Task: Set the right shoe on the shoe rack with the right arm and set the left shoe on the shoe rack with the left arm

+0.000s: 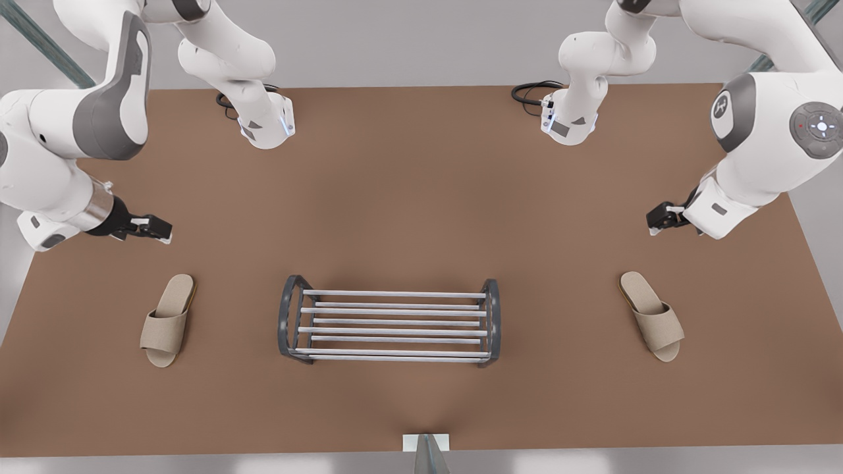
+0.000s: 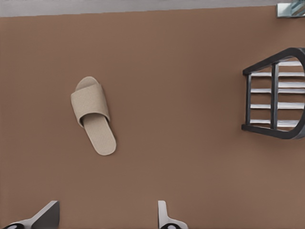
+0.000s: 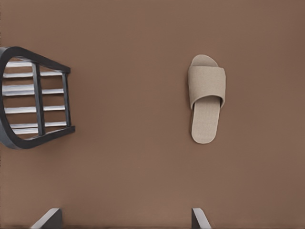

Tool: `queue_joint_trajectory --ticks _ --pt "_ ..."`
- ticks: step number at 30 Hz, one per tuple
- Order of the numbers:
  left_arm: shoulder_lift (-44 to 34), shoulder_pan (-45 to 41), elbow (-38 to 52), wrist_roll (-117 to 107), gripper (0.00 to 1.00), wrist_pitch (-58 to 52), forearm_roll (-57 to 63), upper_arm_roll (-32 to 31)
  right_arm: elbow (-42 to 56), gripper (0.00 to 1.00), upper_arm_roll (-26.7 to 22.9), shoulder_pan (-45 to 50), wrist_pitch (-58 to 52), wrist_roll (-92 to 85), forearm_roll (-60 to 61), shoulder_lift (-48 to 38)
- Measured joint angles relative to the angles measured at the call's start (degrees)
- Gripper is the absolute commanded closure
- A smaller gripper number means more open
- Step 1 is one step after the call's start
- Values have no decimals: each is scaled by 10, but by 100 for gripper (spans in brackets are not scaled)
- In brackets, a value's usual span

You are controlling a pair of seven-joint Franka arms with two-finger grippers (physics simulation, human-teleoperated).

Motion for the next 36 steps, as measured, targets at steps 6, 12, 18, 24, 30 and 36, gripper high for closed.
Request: queue_joint_trajectory --ticks 6,12,18,24,30,36 --pt "-3 0 -102 21 0 66 35 2 -122 0 -5 -1 74 -27 -5 -53" --pt "-33 -9 -405 73 0 370 451 14 -313 0 52 -27 232 -81 -156 -90" --pt "31 0 -477 -118 0 564 1050 31 -461 0 73 -17 477 -120 -514 -73" --pt "85 2 -474 -385 0 639 1213 47 -520 0 64 -21 609 -63 -939 -20" --pt "123 3 -458 -596 0 651 1295 68 -516 0 23 -67 655 52 -1304 50" --pt "157 4 -422 -747 0 645 1390 98 -484 0 0 -65 655 160 -1450 90"
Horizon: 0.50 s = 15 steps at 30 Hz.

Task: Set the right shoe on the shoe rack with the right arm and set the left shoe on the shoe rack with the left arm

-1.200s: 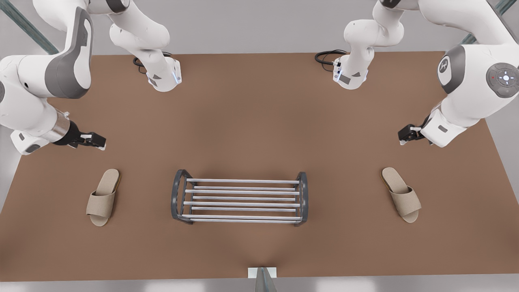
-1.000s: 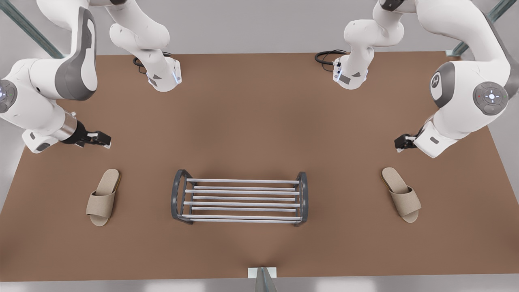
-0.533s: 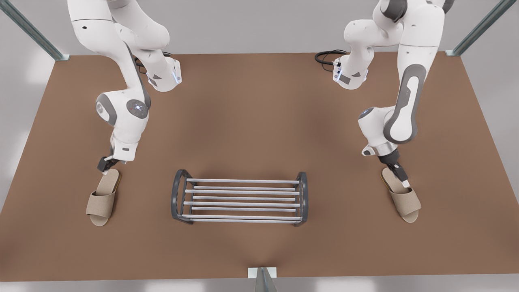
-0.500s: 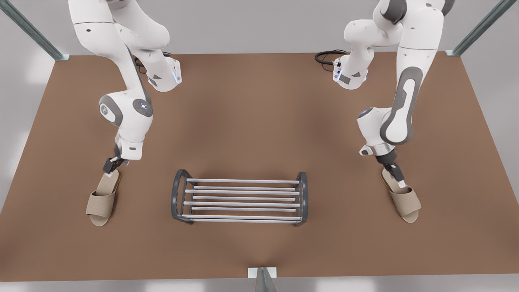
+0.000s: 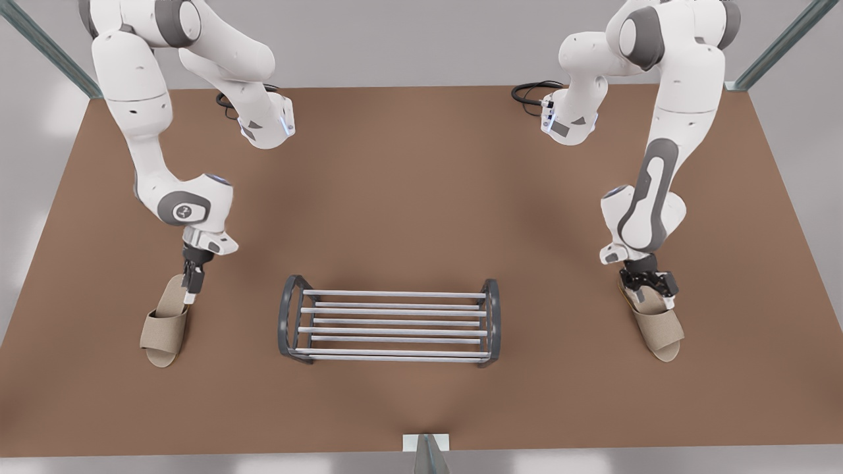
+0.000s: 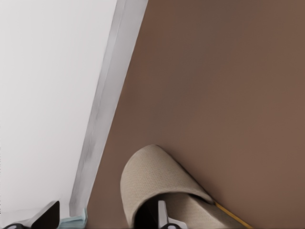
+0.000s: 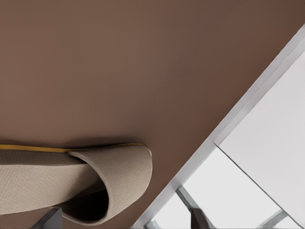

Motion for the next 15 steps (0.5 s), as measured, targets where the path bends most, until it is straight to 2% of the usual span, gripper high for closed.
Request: queue_joint_trajectory --ticks 7,15 --pt "40 0 43 -124 0 -2 63 22 22 0 -31 -1 -15 92 -43 40" --pt "69 3 78 -217 0 -2 79 25 60 0 -58 -1 -25 167 -66 89"
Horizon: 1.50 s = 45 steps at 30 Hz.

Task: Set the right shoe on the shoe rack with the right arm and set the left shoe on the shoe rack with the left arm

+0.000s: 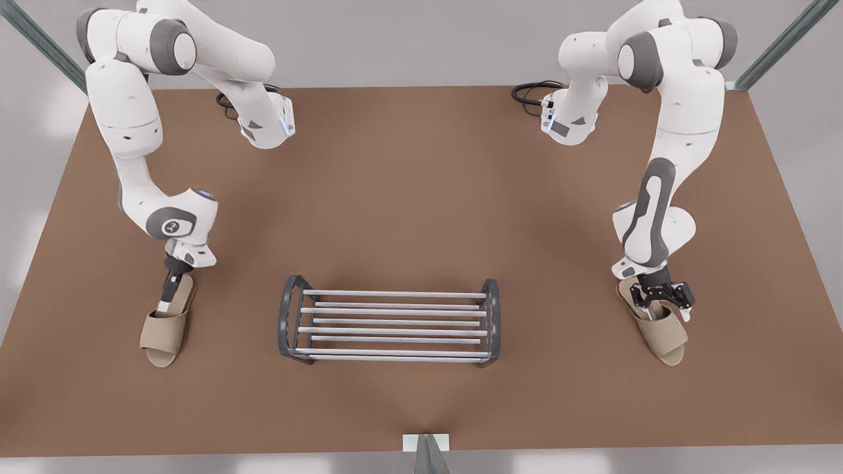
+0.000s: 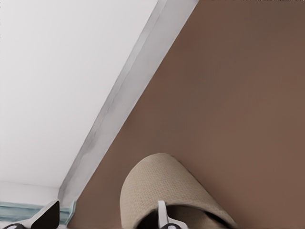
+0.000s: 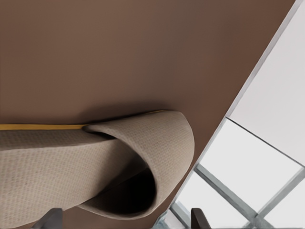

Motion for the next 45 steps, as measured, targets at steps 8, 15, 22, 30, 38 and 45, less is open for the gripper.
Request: queue_joint_trajectory --ticks 8,15,22,30,38,45 --pt "13 4 6 -60 0 0 2 1 26 0 -3 1 -3 50 -28 24" --pt "11 3 -7 -95 0 3 25 20 35 0 -5 2 -3 80 -40 32" --pt "36 4 19 -118 0 2 34 25 50 0 -12 2 -20 110 -87 40" --pt "75 5 73 -136 19 2 35 25 72 0 -25 8 -26 140 -111 56" --pt "86 5 75 -146 37 -1 35 25 77 18 -27 10 -27 168 -121 62" --pt "90 4 75 -152 48 -4 35 25 88 25 -27 18 -26 190 -122 71"
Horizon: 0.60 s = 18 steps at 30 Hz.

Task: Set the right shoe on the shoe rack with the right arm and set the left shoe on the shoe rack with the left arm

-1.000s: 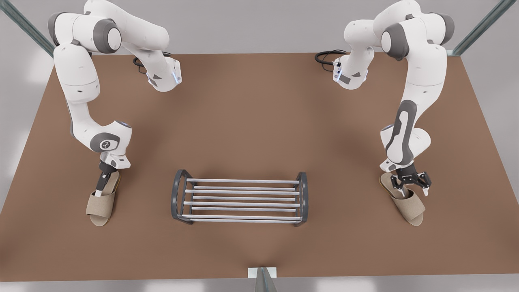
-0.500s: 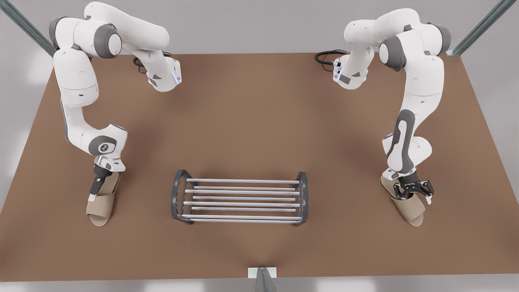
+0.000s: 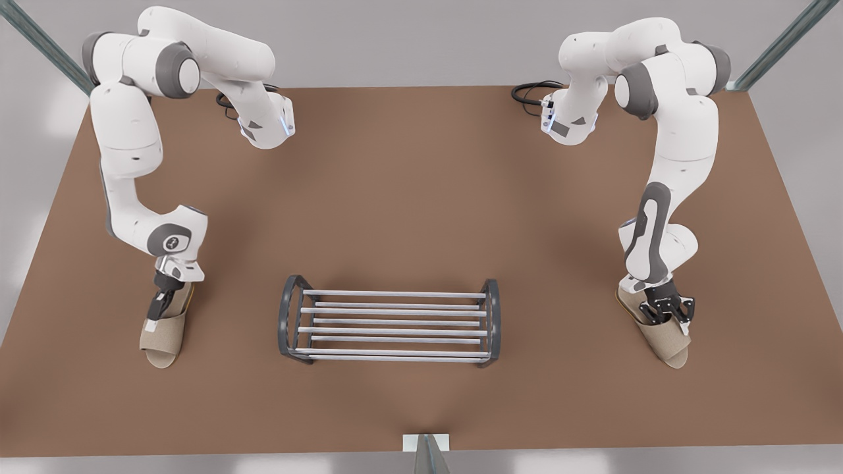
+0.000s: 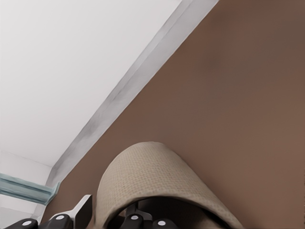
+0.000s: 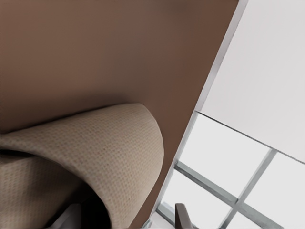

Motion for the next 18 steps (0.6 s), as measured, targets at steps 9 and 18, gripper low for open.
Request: queue_joint_trajectory --ticks 9,18 --pt "-14 -3 1 6 60 3 0 1 1 55 0 3 2 18 -1 -3" --pt "-91 -29 4 54 77 0 -2 4 1 70 0 5 3 27 -3 -5"
